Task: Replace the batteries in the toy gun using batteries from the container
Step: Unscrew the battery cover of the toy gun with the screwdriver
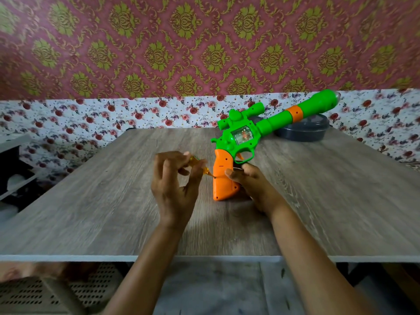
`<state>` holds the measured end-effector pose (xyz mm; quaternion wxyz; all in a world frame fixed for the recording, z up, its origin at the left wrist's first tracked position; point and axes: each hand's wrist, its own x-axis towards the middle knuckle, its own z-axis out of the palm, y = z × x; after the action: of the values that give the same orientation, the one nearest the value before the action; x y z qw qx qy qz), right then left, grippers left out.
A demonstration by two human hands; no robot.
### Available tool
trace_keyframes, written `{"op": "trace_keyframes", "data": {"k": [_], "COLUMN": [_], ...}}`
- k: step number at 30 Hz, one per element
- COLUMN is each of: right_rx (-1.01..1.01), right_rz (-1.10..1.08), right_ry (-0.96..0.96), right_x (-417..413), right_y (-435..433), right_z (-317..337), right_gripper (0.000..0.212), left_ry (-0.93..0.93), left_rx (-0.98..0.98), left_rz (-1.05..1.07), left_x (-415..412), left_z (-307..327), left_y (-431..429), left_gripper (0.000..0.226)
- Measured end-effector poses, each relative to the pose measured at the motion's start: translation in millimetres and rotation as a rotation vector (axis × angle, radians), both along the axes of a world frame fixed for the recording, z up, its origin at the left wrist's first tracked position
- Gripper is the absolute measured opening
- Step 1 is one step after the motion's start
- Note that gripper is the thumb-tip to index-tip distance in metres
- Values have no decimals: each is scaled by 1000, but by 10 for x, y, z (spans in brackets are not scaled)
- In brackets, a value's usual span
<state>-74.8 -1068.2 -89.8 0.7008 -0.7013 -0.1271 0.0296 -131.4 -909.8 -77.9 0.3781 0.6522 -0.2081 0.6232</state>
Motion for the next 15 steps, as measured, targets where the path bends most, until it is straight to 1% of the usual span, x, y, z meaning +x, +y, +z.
{"op": "trace_keyframes", "data": {"k": [4, 9, 13, 15], "right_rx": [12, 24, 25, 24], "right_rz": [-3, 9, 8, 12], "right_ry": [13, 19, 18, 13], "right_x": [-12, -29, -25, -20], "right_y": [-3, -4, 2, 2], "right_z": [9, 3, 3, 2], "right_gripper": [33, 31, 31, 29], "left_ry": [16, 55, 31, 0], "left_rx": [48, 15, -6, -4], "left_rz": [-60, -38, -65, -24], "left_x": [-18, -30, -31, -7], "left_z": [-3, -15, -10, -9], "left_y": [-17, -28, -28, -19], "left_gripper": [17, 18, 17, 17]}}
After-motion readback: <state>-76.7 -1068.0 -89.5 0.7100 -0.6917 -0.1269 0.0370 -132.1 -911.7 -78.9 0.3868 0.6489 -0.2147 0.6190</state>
